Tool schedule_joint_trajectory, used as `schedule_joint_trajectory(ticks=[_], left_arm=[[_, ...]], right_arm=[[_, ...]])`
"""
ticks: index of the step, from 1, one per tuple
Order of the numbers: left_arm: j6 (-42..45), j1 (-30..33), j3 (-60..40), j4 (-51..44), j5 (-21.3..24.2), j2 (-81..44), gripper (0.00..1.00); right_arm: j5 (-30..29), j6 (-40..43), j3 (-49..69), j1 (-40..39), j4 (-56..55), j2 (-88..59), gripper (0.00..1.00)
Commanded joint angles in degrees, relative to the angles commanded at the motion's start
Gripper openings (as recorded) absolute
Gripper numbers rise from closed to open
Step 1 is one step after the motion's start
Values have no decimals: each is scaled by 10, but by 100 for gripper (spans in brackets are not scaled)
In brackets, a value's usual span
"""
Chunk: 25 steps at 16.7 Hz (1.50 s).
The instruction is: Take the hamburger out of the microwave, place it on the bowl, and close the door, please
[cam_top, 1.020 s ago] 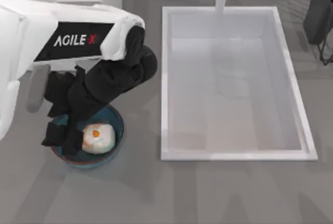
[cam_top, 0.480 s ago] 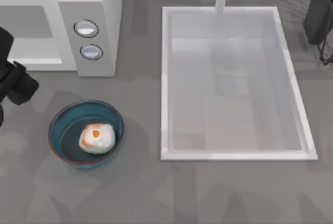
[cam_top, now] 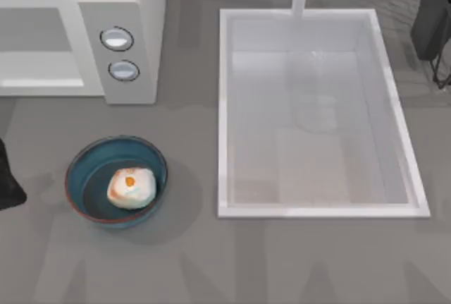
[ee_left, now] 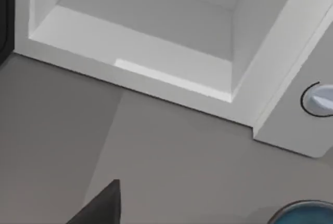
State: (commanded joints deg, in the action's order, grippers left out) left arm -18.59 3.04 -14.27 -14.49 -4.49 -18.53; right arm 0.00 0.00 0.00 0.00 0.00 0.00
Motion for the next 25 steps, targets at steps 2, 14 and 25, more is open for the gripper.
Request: schedule_joint_trajectory(ticks=[2, 14, 25], left_arm=[[83, -15, 61, 62, 21, 83, 100], [186, -30, 143, 145, 45, 185, 85], [186, -30, 143, 145, 45, 185, 2]], right_arm=[[0, 0, 0, 0, 0, 0, 100], [0, 0, 0, 0, 0, 0, 100], [0, 0, 0, 0, 0, 0, 100]])
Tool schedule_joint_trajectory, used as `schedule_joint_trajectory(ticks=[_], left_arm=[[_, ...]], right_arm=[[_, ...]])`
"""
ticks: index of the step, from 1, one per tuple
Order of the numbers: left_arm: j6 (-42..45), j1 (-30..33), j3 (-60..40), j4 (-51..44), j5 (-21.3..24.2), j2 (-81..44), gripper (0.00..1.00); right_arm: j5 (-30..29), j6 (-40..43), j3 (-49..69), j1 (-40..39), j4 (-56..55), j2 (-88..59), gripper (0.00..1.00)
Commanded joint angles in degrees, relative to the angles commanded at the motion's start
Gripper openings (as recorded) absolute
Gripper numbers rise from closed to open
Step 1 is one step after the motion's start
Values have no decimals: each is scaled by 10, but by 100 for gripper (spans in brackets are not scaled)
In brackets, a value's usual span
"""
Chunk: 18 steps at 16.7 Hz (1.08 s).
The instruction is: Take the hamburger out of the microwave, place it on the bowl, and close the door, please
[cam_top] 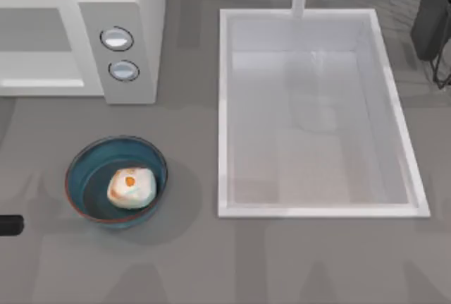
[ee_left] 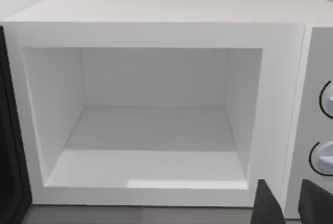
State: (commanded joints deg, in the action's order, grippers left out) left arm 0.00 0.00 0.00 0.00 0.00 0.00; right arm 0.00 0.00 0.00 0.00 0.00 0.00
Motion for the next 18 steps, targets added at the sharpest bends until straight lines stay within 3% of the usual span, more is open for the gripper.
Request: schedule_joint_trajectory(ticks=[10, 14, 18], left_arm=[[0, -2, -1, -1, 2, 0, 0], [0, -39, -8, -6, 39, -2, 0], [0, -38, -7, -6, 39, -2, 0]], right_arm=[[0, 0, 0, 0, 0, 0, 100], [0, 0, 0, 0, 0, 0, 100], [0, 0, 0, 0, 0, 0, 100]])
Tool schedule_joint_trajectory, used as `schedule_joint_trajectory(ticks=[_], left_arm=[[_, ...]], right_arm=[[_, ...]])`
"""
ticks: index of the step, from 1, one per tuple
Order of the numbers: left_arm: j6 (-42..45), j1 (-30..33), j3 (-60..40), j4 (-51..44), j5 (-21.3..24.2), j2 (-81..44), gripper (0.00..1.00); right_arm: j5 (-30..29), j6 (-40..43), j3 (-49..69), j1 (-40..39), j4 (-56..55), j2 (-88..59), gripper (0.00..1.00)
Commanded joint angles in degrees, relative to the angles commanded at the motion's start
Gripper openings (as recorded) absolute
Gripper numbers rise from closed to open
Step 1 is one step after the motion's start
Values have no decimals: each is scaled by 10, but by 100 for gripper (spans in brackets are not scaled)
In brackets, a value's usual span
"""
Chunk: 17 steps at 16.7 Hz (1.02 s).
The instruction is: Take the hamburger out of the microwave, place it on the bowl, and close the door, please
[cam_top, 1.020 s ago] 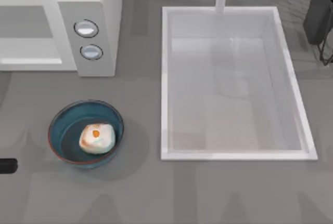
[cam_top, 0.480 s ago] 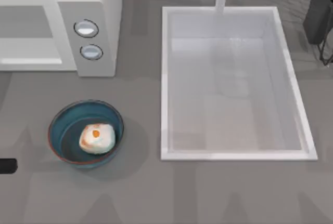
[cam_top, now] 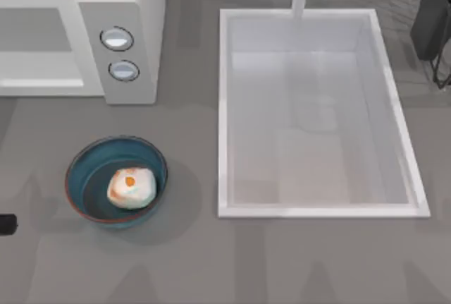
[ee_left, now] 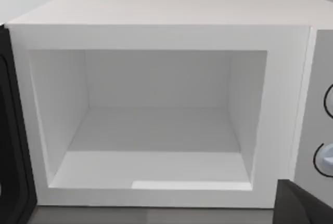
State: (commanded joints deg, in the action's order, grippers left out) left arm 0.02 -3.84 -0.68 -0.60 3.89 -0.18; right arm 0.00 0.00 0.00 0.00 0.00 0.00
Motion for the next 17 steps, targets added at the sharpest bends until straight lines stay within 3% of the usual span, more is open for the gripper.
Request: schedule_joint_trajectory(ticks=[6, 12, 17], left_arm=[[-1, 67, -28, -57, -67, 28, 0], [-1, 81, -33, -52, -81, 18, 0], [0, 168, -60, 4, -169, -68, 0]], right_arm=[[0, 0, 0, 0, 0, 0, 100], [0, 0, 0, 0, 0, 0, 100], [0, 0, 0, 0, 0, 0, 100]])
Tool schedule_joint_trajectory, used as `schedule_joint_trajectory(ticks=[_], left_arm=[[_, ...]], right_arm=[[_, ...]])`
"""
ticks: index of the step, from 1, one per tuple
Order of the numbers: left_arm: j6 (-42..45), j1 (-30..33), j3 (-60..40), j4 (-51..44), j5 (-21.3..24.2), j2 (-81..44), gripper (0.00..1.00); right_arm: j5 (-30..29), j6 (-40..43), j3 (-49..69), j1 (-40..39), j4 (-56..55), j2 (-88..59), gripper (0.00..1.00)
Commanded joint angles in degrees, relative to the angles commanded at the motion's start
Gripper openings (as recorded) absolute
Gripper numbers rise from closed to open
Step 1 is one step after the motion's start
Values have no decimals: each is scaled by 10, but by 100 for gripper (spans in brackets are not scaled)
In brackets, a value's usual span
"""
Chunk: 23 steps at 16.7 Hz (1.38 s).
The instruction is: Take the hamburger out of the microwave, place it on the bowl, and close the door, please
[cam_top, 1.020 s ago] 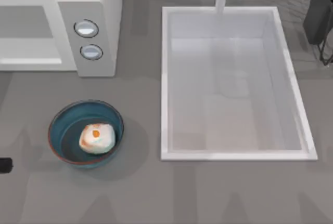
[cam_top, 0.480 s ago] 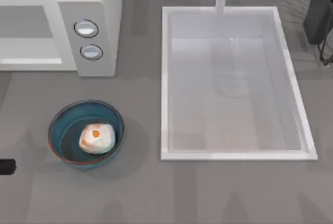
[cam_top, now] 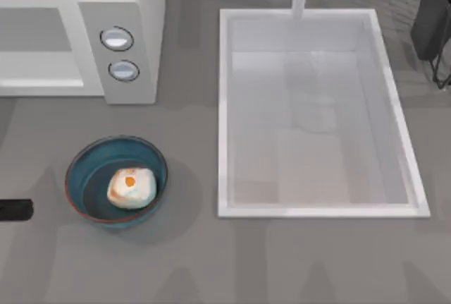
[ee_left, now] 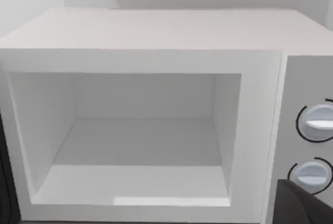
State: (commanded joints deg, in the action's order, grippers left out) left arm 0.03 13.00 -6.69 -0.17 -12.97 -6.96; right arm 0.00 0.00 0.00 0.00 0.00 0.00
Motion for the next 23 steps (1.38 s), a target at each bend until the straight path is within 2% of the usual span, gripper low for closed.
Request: schedule_joint_trajectory(ticks=[2, 7, 11, 14, 23], left_arm=[[0, 19, -5, 17, -19, -21, 0], [0, 18, -3, 16, -18, -20, 0], [57, -43, -63, -19, 24, -80, 0], [141, -150, -160, -75, 90, -188, 0], [415, -569, -526, -298, 351, -673, 0]], right_arm=[[0, 0, 0, 0, 0, 0, 100], [0, 0, 0, 0, 0, 0, 100], [0, 0, 0, 0, 0, 0, 100], [0, 0, 0, 0, 0, 0, 100], [0, 0, 0, 0, 0, 0, 100]])
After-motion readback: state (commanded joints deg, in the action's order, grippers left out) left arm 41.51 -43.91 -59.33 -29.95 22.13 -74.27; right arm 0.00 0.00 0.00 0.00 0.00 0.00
